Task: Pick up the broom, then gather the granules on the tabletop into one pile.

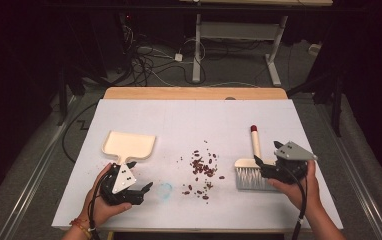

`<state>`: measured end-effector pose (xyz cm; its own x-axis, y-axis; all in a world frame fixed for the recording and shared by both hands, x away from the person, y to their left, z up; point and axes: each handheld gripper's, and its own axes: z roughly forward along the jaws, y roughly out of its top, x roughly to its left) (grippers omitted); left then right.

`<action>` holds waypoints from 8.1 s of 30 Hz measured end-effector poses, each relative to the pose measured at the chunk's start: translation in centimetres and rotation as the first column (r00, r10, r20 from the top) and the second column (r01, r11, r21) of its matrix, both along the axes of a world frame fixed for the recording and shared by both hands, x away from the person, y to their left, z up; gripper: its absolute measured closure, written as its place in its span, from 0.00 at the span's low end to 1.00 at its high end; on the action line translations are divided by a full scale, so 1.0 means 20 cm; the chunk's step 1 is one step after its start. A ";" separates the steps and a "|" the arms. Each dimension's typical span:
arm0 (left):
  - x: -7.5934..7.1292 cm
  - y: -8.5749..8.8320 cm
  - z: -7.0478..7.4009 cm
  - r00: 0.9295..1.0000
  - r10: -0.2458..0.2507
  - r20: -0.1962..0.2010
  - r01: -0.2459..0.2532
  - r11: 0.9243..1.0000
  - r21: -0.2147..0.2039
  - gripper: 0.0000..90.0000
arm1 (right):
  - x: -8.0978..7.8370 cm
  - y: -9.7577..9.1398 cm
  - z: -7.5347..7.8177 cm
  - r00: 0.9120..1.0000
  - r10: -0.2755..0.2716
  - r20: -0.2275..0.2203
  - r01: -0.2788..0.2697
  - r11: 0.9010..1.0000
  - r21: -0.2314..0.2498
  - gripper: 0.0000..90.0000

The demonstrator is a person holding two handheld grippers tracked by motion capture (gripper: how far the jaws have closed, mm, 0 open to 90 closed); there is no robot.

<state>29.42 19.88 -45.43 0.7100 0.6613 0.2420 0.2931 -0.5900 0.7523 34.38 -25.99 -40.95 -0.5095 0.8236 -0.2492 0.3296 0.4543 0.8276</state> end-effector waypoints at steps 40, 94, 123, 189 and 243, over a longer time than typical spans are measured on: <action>0.05 -0.07 -0.01 0.999 -0.036 -0.003 0.036 0.998 0.055 0.20 | 0.50 0.07 -0.17 0.914 -0.069 -0.399 0.065 0.998 -0.025 0.78; 0.01 -0.78 0.32 0.953 -0.304 -0.022 0.291 0.928 -0.232 0.28 | -0.10 0.22 0.28 0.975 0.172 0.138 -0.202 0.948 0.247 0.78; 0.08 -0.84 0.27 0.954 -0.298 -0.026 0.283 0.928 -0.244 0.72 | -0.24 0.32 0.30 0.950 0.234 0.206 -0.286 0.917 0.276 0.74; -0.04 0.11 0.01 0.997 0.069 0.041 -0.069 0.998 -0.005 0.21 | 0.11 0.21 0.13 0.918 0.394 -0.043 -0.395 0.918 -0.019 0.75; -0.04 0.09 -0.01 0.998 0.064 0.017 -0.064 0.998 0.028 0.21 | 0.06 0.62 -0.11 0.777 0.623 -0.092 -0.616 0.722 -0.314 0.75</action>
<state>28.61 21.76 -45.61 0.6624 0.6979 0.2725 0.3186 -0.5916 0.7406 35.52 -13.63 -43.09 -0.8710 0.2025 -0.4475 -0.1310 0.7823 0.6089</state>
